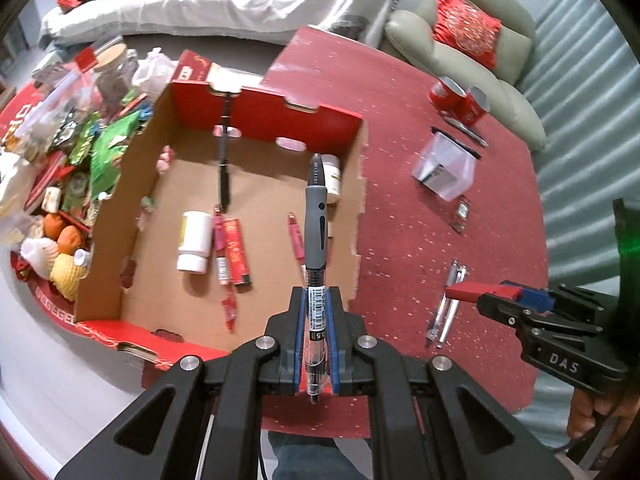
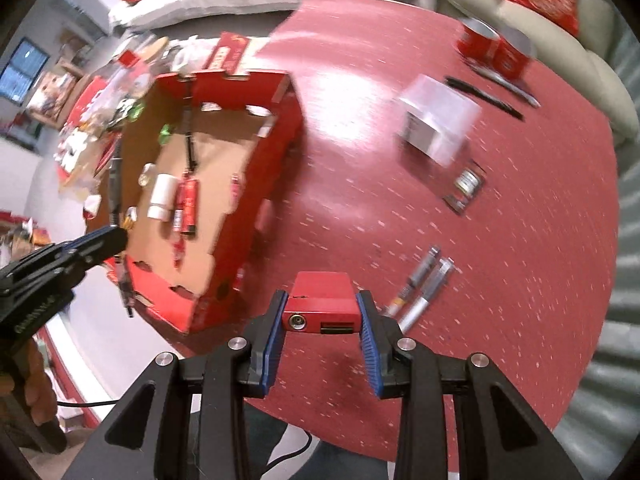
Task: Organize rigid objects
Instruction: 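Carry the grey pen and red case over the cardboard box with both grippers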
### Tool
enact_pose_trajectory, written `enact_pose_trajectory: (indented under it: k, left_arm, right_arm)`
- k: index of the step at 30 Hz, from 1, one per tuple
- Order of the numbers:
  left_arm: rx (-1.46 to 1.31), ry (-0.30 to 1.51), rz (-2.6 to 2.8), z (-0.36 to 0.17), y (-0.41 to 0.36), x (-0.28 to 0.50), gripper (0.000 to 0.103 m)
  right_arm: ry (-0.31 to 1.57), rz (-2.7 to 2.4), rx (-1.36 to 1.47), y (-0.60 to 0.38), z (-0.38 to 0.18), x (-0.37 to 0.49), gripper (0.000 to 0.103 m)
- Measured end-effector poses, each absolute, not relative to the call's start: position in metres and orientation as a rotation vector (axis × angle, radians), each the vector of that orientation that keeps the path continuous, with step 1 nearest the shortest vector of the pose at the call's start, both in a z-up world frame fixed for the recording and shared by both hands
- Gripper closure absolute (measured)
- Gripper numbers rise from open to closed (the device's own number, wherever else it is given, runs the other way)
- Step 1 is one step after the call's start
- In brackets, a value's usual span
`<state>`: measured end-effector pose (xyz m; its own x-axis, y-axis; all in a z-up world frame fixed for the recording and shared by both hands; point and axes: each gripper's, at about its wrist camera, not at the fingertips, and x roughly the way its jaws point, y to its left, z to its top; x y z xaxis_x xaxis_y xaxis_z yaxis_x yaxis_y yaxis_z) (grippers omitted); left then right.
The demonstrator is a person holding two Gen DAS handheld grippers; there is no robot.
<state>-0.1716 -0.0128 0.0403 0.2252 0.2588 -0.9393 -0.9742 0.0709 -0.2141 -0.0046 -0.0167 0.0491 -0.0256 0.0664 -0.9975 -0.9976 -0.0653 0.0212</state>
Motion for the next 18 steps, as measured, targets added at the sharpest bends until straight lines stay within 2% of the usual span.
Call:
enact_pose_trajectory:
  k: [18]
  left_arm:
    - [-1.139, 0.838, 1.229, 0.032, -0.007, -0.216, 0.093]
  right_arm:
    - [1.065, 1.479, -1.32, 0.013, 0.046, -0.094, 0.067]
